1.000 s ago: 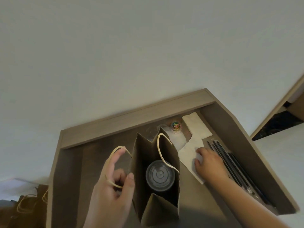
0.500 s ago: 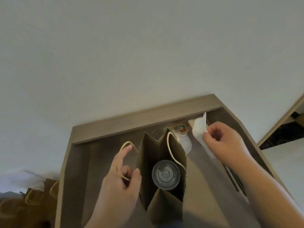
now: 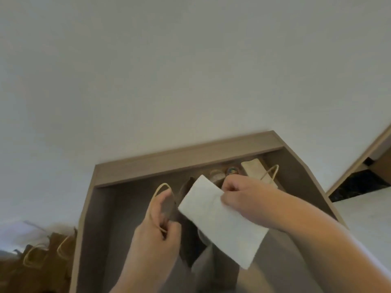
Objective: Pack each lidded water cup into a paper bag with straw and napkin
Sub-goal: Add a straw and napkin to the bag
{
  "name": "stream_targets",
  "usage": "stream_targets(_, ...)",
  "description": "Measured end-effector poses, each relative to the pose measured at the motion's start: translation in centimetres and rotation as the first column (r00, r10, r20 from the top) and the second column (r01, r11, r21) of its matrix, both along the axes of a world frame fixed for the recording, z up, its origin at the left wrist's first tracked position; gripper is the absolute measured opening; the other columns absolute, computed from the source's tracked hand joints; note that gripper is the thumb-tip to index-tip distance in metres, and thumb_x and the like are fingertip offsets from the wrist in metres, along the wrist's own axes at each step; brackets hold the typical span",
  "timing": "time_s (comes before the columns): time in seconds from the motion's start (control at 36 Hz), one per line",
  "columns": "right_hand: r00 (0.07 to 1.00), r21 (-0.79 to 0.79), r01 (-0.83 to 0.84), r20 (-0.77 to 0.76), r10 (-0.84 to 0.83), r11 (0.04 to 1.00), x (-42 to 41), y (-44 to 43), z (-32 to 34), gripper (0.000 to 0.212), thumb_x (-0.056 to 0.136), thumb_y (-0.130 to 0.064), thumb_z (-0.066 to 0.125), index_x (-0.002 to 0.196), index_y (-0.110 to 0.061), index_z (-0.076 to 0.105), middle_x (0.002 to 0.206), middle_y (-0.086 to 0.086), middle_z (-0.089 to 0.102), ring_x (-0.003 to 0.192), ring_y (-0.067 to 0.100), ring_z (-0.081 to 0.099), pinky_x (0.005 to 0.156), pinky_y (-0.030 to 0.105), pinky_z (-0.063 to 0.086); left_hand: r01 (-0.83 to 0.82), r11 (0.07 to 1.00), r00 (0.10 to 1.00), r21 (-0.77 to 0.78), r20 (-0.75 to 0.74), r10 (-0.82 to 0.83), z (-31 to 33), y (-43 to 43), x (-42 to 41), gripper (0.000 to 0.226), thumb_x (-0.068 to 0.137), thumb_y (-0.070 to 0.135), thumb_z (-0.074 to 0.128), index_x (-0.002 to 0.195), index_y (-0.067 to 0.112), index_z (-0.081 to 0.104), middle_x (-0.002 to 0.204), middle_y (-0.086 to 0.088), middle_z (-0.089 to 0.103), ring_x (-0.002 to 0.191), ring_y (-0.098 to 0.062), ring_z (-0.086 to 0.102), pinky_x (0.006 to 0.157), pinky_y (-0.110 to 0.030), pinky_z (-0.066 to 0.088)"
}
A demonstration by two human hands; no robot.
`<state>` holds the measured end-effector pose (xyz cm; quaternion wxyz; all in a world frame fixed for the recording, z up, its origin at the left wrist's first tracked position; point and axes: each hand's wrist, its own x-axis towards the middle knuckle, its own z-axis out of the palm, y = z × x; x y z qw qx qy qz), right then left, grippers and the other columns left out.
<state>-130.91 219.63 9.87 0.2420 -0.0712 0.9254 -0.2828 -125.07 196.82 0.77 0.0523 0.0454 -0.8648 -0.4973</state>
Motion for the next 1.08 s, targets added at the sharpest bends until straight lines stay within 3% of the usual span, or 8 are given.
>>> stream_targets(0.19, 0.997, 0.253, -0.064, -0.030, 0.074, 0.965, -0.7, -1.4, -3.3, 0.009, 0.102, -0.035, 0.056, 0.106, -0.028, 0.060, 0.095, -0.006, 0.065, 0.086, 0.011, 0.063, 0.068, 0.024, 0.046, 0.096, 0.995, 0.995, -0.042, -0.015, -0.096, -1.3, 0.1, -0.8, 0.070, 0.097, 0.024, 0.061, 0.143, 0.066, 0.031, 0.068, -0.001, 0.064, 0.053, -0.006, 0.057, 0.062, -0.027, 0.052)
stream_targets(0.33, 0.967, 0.019, -0.094, -0.237, 0.096, 0.995, 1.1, -2.3, -1.4, 0.044, 0.109, -0.055, 0.046, 0.149, -0.038, 0.049, 0.134, -0.016, 0.062, 0.118, 0.002, 0.060, 0.102, 0.025, 0.051, 0.184, 0.980, 0.981, -0.071, -0.054, -0.188, -0.6, 0.5, -0.9, 0.070, 0.096, 0.034, 0.065, 0.141, 0.069, 0.025, 0.070, 0.003, 0.065, 0.060, -0.008, 0.062, 0.064, -0.019, 0.050)
stream_targets(0.5, 0.834, -0.372, -0.186, -0.550, -0.054, 0.909, 7.1, 2.5, 1.2, 0.030, 0.106, -0.062, 0.048, 0.102, -0.040, 0.068, 0.099, -0.019, 0.069, 0.095, 0.003, 0.069, 0.076, 0.012, 0.053, 0.278, 0.961, 0.957, 0.016, -0.088, -0.275, -0.9, -1.0, -1.5, 0.084, 0.079, 0.082, 0.065, 0.149, 0.058, 0.027, 0.071, 0.011, 0.064, 0.058, -0.002, 0.060, 0.066, -0.009, 0.047)
stream_targets(0.64, 0.998, -0.166, -0.053, 0.033, 0.059, 0.985, 9.8, 4.8, -1.0, 0.053, 0.083, -0.089, 0.057, 0.065, -0.039, 0.059, 0.070, -0.009, 0.059, 0.065, 0.002, 0.059, 0.070, 0.015, 0.046, 0.349, 0.912, 0.934, 0.215, -0.161, -0.320, -2.5, -2.1, -2.5, 0.101, 0.059, 0.085, 0.078, 0.147, 0.045, 0.049, 0.080, -0.006, 0.063, 0.065, -0.020, 0.059, 0.070, -0.033, 0.058)
stream_targets(0.75, 0.925, 0.157, 0.090, 0.353, -0.141, 0.983, 10.4, 3.6, -7.7, 0.037, 0.090, -0.073, 0.065, 0.092, -0.036, 0.061, 0.095, -0.020, 0.060, 0.094, 0.000, 0.061, 0.090, 0.018, 0.043, 0.111, 0.958, 0.965, 0.265, -0.259, -0.040, -4.0, -1.9, -4.7, 0.038, 0.099, 0.060, 0.052, 0.126, 0.038, 0.067, 0.096, 0.000, 0.068, 0.084, -0.021, 0.067, 0.073, -0.036, 0.058)
stream_targets(0.89, 0.861, 0.174, 0.324, 0.353, -0.366, 0.930, 8.6, 2.2, -12.6, 0.048, 0.093, -0.060, 0.073, 0.124, -0.028, 0.057, 0.119, -0.013, 0.063, 0.109, 0.010, 0.063, 0.095, 0.027, 0.053, 0.177, 0.971, 0.983, 0.163, 0.017, -0.182, -5.4, -0.8, -9.3, 0.068, 0.096, 0.005, 0.066, 0.143, 0.051, 0.052, 0.136, 0.019, 0.060, 0.118, 0.004, 0.060, 0.099, -0.028, 0.050)
stream_targets(0.97, 0.869, 0.112, 0.360, 0.320, -0.377, 0.926, 8.4, 2.5, -13.7, 0.064, 0.088, -0.061, 0.076, 0.141, -0.036, 0.051, 0.123, -0.009, 0.066, 0.108, 0.009, 0.064, 0.094, 0.026, 0.055, 0.317, 0.947, 0.940, 0.049, 0.114, -0.320, -5.2, -0.6, -10.3, 0.048, 0.096, 0.019, 0.073, 0.131, 0.049, 0.061, 0.122, 0.018, 0.069, 0.115, -0.005, 0.065, 0.101, -0.035, 0.056)
stream_targets(1.08, 0.901, 0.079, 0.362, 0.227, -0.370, 0.929, 8.3, 3.5, -15.2, 0.032, 0.096, -0.047, 0.067, 0.127, -0.043, 0.062, 0.113, -0.010, 0.072, 0.103, 0.009, 0.068, 0.094, 0.030, 0.058, 0.383, 0.924, 0.911, 0.009, 0.160, -0.380, -4.9, -1.4, -9.3, 0.036, 0.095, 0.016, 0.074, 0.116, 0.044, 0.069, 0.112, 0.021, 0.074, 0.111, -0.004, 0.068, 0.092, -0.027, 0.052)
